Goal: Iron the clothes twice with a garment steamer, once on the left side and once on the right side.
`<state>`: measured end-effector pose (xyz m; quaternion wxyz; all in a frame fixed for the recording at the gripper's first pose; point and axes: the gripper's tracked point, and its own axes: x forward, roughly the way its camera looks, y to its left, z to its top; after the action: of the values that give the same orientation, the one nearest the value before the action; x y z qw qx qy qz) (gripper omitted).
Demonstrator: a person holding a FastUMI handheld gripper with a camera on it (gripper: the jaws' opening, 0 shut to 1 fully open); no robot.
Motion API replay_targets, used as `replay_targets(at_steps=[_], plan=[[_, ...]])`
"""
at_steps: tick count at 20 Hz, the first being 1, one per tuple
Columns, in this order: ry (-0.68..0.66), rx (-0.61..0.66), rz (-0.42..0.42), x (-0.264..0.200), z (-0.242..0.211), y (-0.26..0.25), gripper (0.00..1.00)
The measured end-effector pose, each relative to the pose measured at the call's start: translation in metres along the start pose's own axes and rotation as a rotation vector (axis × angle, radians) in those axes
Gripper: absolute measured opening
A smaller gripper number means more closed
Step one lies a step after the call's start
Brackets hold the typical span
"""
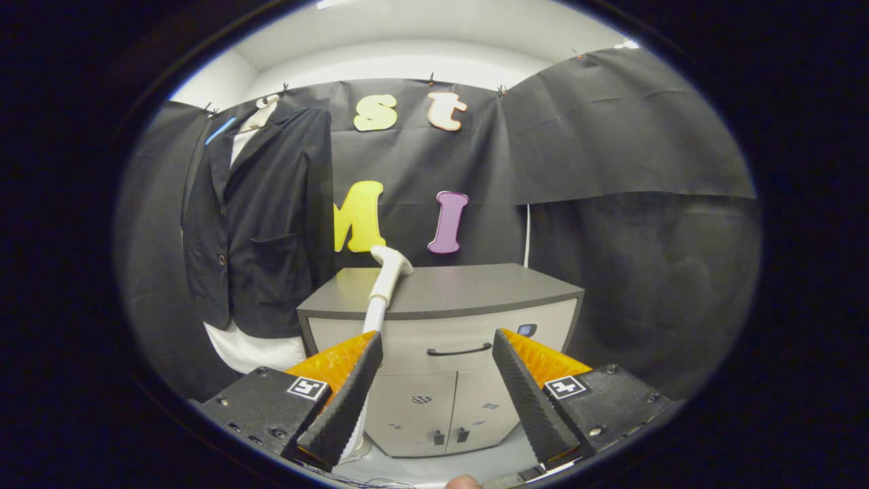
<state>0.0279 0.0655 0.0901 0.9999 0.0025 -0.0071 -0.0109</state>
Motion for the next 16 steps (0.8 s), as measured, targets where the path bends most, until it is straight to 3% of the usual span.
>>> replay_targets(at_steps=[8,12,16], plan=[[0.163,0.029,0.172,0.067,0.046,0.058,1.00],[0.298,0.012,0.204,0.111,0.053,0.072,1.00],[0.399,-0.051,0.171,0.160,0.051,0.074,1.00]])
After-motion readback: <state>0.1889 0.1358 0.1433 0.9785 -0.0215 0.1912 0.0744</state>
